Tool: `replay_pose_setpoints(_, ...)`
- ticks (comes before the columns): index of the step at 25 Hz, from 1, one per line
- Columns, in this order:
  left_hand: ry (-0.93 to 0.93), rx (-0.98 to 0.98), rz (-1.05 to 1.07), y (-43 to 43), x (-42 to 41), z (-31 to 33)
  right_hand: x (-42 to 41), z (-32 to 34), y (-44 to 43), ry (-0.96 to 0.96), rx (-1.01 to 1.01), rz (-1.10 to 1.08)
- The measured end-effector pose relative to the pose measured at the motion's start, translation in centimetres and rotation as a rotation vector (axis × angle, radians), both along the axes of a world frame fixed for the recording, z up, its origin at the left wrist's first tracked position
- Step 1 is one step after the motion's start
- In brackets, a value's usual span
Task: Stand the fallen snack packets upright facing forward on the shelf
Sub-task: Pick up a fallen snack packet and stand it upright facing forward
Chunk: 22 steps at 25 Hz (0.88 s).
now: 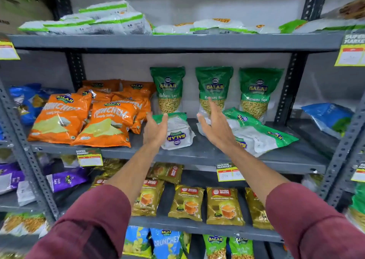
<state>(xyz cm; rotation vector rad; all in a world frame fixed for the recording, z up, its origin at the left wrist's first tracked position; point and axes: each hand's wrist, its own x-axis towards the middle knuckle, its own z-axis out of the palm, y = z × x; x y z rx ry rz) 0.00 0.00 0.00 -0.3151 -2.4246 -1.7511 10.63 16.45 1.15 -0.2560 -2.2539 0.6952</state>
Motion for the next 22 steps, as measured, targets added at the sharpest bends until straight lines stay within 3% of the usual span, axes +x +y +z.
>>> replay_pose_setpoints(2, -0.173, 0.094, -0.018, 0.1, -1.9, -0.8, -2.6, -0.5, -0.3, -0.121, -0.184, -0.044)
replay_pose_setpoints(6, -0.411, 0.207, -0.103, 0.2, -4.4, -2.3, -6.1, -2.0, -0.8, -0.406, -0.769, -0.011)
replay_pose_setpoints(9, -0.508, 0.330, -0.186, 0.2, -5.9, -2.8, -7.6, -3.4, -0.6, -0.490, -0.824, 0.030)
replay_pose_setpoints(12, -0.510, 0.319, -0.259, 0.2, -6.8, -2.8, -8.4, -4.2, -0.3, -0.462, -0.880, 0.067)
replay_pose_setpoints(15, -0.448, 0.243, -0.274, 0.2, -7.0, -2.7, -8.3, -4.6, 0.8, -0.441, -0.920, 0.149)
replay_pose_setpoints(22, -0.164, 0.274, -0.248, 1.0, -7.0, -3.9, -9.8, -6.4, 1.7, -0.342, -0.951, 0.231)
